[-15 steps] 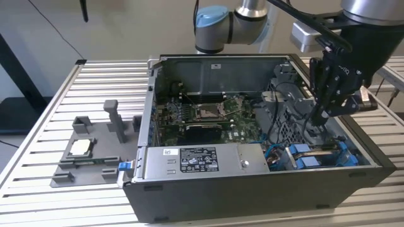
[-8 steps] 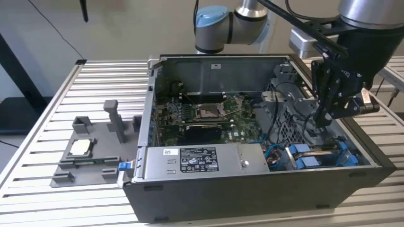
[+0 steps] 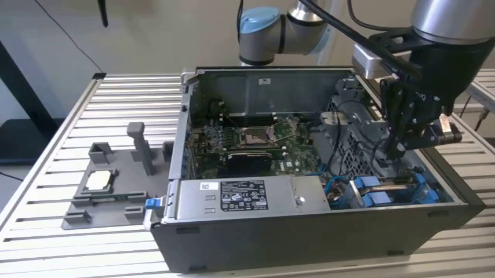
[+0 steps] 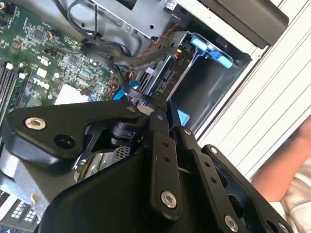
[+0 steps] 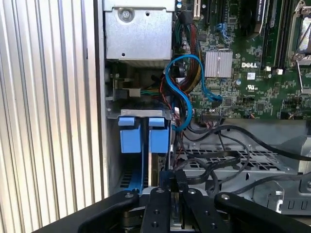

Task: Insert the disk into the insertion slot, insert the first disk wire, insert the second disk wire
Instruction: 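Insert the second disk wire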

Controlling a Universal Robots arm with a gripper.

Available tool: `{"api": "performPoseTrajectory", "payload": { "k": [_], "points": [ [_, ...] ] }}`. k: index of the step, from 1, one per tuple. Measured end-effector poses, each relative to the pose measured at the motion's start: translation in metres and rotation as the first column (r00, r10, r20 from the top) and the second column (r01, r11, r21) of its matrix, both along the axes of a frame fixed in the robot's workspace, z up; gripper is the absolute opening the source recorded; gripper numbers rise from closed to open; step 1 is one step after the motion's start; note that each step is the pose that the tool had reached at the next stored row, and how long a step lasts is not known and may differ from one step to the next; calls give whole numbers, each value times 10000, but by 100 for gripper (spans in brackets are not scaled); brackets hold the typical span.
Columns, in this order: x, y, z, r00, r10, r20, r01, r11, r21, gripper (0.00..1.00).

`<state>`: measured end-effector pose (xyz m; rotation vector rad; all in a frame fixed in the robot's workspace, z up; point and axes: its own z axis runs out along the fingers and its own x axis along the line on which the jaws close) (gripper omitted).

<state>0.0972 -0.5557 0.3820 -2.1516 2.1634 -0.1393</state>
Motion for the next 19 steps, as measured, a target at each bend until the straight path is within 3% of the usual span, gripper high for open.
{"api": "performPoseTrajectory", "payload": {
  "k": [3,8,11,19],
  "points": [
    [1,-27,-45,10000,0,59,0,10000,-2,16],
    [11,-99,-132,9999,-1,102,1,10000,5,16],
    [47,-109,-167,9999,-1,138,1,10000,10,16],
    [88,-108,-220,9992,-1,402,-1,10000,38,16]
  ]
}}
